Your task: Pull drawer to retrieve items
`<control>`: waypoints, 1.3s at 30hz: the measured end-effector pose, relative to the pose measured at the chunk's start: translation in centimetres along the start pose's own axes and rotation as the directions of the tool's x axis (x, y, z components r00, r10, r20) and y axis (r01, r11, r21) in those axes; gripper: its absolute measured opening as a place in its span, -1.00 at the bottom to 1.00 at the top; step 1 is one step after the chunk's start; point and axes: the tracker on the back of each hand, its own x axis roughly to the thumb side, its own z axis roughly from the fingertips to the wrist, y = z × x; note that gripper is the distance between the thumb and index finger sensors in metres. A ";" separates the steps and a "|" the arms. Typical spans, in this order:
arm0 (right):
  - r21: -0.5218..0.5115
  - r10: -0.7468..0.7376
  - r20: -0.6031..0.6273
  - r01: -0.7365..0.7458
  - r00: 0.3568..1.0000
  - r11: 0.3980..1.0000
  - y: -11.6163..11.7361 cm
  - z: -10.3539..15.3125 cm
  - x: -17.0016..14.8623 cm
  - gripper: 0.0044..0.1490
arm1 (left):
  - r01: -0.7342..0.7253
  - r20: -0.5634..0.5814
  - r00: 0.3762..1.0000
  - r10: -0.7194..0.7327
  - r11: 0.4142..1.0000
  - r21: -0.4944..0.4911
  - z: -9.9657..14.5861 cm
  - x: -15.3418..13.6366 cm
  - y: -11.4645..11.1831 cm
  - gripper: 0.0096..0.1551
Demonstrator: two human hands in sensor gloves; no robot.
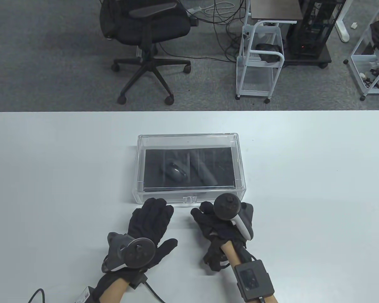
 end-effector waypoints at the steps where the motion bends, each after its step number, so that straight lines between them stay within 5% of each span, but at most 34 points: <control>1: 0.027 -0.096 -0.022 0.097 0.995 0.995 0.4 -0.5 -0.3 -0.03 | 0.006 0.002 1.000 -0.006 1.000 0.000 0.1 0.0 0.1 0.09; 5: 0.059 -0.341 -0.103 0.348 0.934 0.936 1.3 -1.8 -0.9 -0.04 | 0.009 0.004 1.000 -0.009 1.000 0.017 0.1 0.1 0.4 0.08; 8: 0.113 -0.375 -0.142 0.391 0.916 0.913 1.6 -2.5 -1.1 -0.04 | 0.018 0.006 1.000 -0.019 1.000 0.019 0.2 0.2 0.3 0.08; 12: 0.049 -0.471 -0.207 0.490 0.857 0.870 1.6 -2.8 -1.6 -0.11 | 0.025 0.006 1.000 -0.025 1.000 0.017 0.3 0.2 0.3 0.08; 18: -0.125 -0.471 -0.164 0.456 0.866 0.881 1.9 -2.6 -1.8 -0.29 | 0.013 -0.005 1.000 -0.013 0.999 0.029 0.4 0.0 0.4 0.09; 23: -0.101 -0.430 -0.132 0.419 0.893 0.902 1.4 -2.8 -1.7 -0.31 | 0.013 -0.005 1.000 -0.012 0.999 0.039 0.4 0.0 0.4 0.09; 39: 0.065 -0.370 -0.160 0.383 0.915 0.921 2.8 6.2 -4.1 -0.33 | 0.011 0.002 1.000 -0.011 0.999 0.046 0.6 -0.1 0.6 0.10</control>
